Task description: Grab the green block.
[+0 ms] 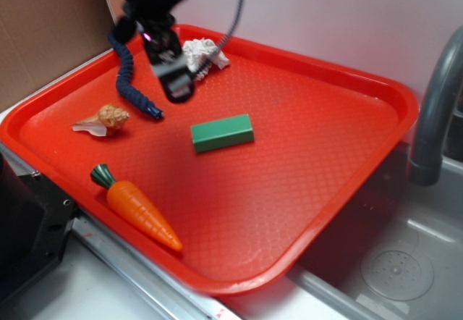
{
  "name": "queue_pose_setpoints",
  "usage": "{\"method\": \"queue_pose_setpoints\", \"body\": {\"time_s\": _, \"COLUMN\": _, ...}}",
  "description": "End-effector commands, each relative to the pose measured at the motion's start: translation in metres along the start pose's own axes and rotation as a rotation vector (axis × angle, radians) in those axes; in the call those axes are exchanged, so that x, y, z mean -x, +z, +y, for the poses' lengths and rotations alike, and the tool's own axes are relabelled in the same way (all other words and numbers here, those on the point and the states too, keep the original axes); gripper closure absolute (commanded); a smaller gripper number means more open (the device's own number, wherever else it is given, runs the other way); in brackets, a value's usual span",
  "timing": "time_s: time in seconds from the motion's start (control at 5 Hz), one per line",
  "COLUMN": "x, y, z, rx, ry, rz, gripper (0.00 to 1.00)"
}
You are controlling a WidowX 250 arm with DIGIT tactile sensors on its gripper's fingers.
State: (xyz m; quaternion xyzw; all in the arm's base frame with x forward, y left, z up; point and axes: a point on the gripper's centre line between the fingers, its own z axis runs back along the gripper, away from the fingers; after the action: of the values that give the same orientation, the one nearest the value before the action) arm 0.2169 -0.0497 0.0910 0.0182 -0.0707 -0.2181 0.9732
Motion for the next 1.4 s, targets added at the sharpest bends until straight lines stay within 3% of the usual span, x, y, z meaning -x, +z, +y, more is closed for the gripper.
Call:
{"method": "queue_pose_setpoints", "body": {"time_s": 0.0, "x": -0.026, "y": -0.026, "z": -0.005, "rx": 0.042, "ry": -0.097, "rz": -0.054, "gripper": 0.00}}
{"method": "queue_pose_setpoints", "body": {"time_s": 0.2, "x": -0.029, "y": -0.037, "z": -0.011, "rx": 0.065, "ry": -0.139, "rz": -0.047, "gripper": 0.00}}
{"method": "queue_pose_setpoints", "body": {"time_s": 0.6, "x": -0.033, "y": -0.060, "z": -0.015, "rx": 0.042, "ry": -0.156, "rz": 0.005, "gripper": 0.00}}
{"method": "queue_pose_setpoints", "body": {"time_s": 0.8, "x": -0.034, "y": -0.066, "z": -0.022, "rx": 0.018, "ry": -0.165, "rz": 0.037, "gripper": 0.55}}
{"method": "queue_pose_setpoints", "body": {"time_s": 1.0, "x": -0.034, "y": -0.066, "z": -0.024, "rx": 0.021, "ry": -0.167, "rz": 0.040, "gripper": 1.00}}
{"method": "queue_pose_setpoints", "body": {"time_s": 1.2, "x": -0.032, "y": -0.062, "z": -0.025, "rx": -0.010, "ry": -0.128, "rz": 0.073, "gripper": 1.00}}
